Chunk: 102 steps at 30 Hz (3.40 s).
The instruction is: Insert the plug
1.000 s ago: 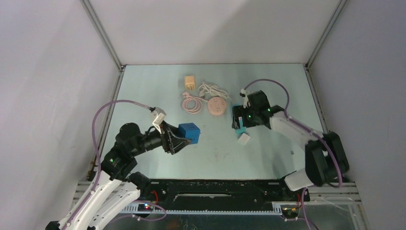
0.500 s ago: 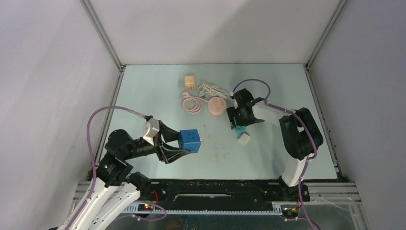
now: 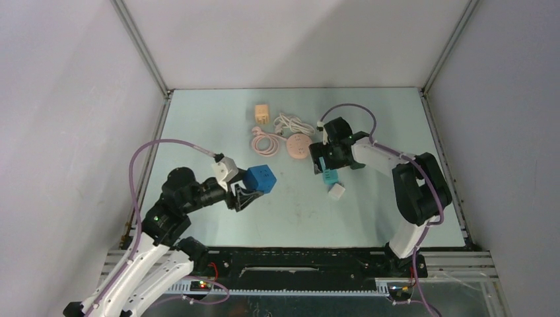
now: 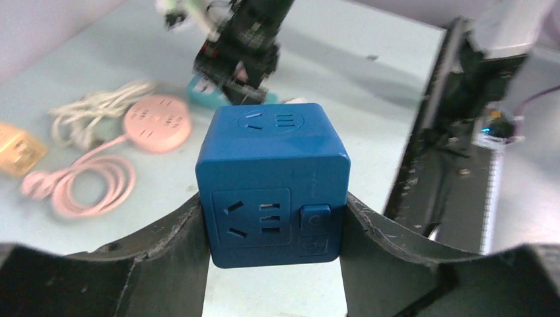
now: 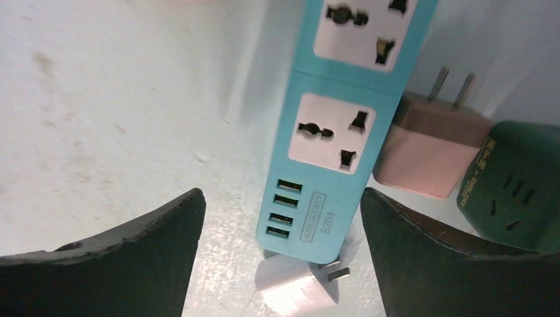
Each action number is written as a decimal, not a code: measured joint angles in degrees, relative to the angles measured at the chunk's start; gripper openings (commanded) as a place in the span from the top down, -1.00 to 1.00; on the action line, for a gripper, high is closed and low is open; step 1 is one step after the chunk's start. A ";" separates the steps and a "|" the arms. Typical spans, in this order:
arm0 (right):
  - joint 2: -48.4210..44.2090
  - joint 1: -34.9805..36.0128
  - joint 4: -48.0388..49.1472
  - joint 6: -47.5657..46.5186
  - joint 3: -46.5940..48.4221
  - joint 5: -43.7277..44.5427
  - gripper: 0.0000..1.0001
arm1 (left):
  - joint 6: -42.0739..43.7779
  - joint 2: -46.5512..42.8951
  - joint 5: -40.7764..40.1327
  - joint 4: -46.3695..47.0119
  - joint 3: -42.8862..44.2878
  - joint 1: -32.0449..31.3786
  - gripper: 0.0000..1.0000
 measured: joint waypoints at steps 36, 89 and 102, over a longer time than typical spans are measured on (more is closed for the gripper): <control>38.62 6.71 -5.38 -0.72 52.89 -14.95 -0.34 | 9.99 -9.03 -22.91 -12.04 -0.28 0.00 1.00; 25.35 27.04 6.05 1.99 27.43 -23.69 -0.09 | 5.44 -11.65 -25.38 -15.85 4.79 0.00 1.00; 14.62 34.99 10.14 8.46 12.96 -24.92 -0.43 | -3.80 -10.25 -27.32 -18.78 15.19 0.00 1.00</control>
